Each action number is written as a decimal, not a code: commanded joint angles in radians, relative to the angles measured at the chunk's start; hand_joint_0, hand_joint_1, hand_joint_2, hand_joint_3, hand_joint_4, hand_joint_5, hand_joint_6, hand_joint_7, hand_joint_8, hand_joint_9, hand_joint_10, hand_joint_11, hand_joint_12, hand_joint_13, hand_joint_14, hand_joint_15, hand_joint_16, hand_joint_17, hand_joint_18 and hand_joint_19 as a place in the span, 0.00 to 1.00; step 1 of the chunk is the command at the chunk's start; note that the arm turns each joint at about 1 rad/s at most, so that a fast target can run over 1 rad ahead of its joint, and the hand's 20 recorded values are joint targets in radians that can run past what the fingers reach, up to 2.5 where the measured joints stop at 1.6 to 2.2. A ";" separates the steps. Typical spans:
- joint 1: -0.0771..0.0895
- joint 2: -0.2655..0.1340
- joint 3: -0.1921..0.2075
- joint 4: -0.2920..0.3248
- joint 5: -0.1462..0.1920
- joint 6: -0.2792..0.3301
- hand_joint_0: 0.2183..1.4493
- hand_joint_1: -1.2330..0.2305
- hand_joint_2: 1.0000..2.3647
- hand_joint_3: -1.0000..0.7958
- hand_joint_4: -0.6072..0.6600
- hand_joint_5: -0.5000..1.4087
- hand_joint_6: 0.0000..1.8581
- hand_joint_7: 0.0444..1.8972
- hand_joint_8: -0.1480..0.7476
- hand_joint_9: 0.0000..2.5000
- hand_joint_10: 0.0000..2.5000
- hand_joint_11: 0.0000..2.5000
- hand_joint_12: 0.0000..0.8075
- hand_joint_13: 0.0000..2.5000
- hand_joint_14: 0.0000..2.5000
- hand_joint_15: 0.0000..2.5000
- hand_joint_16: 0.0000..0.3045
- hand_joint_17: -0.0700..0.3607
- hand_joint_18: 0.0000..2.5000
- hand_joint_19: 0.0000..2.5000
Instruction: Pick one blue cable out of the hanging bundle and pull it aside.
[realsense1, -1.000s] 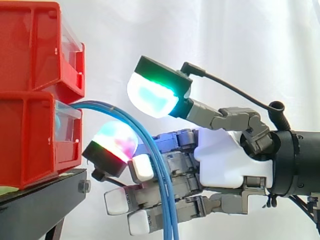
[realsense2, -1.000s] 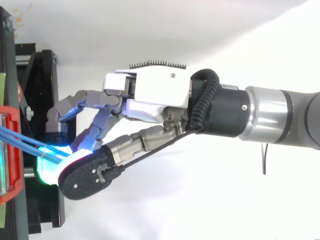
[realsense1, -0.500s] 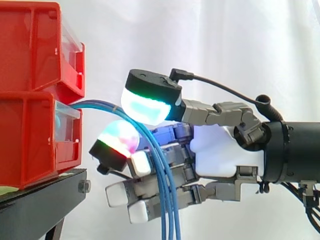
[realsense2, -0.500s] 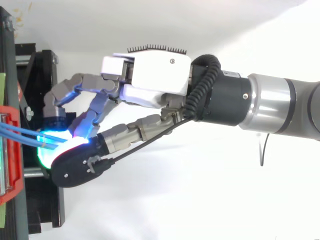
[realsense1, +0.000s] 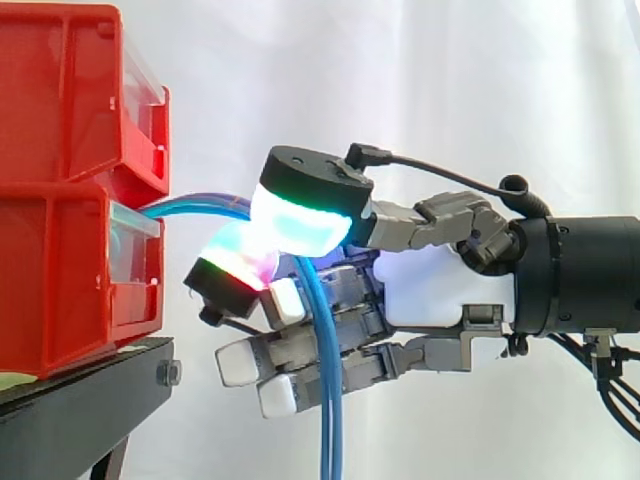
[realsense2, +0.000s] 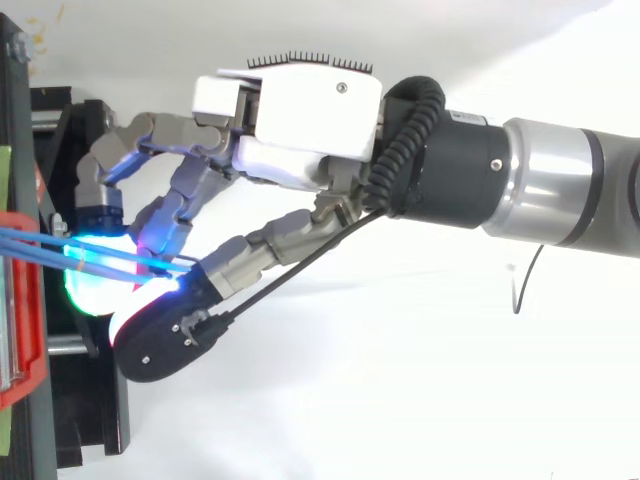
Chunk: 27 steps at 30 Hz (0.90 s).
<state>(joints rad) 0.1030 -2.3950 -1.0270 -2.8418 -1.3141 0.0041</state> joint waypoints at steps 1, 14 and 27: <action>-0.003 0.000 0.012 -0.045 -0.004 0.001 0.27 0.25 0.00 0.28 0.58 0.18 0.50 0.50 0.60 0.47 0.01 0.26 0.47 0.36 0.01 0.17 0.15 0.40 0.30 0.20; -0.003 0.002 0.013 -0.065 -0.004 0.002 0.29 0.39 0.01 0.44 0.59 0.19 0.49 0.56 0.63 0.50 0.01 0.27 0.50 0.38 0.01 0.19 0.16 0.42 0.32 0.23; -0.011 0.008 0.019 -0.087 -0.004 0.004 0.47 0.23 0.01 0.40 0.42 0.16 0.52 0.61 0.55 0.46 0.01 0.29 0.44 0.37 0.01 0.20 0.15 0.40 0.31 0.23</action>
<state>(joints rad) 0.0942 -2.3916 -1.0082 -2.9137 -1.3177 0.0064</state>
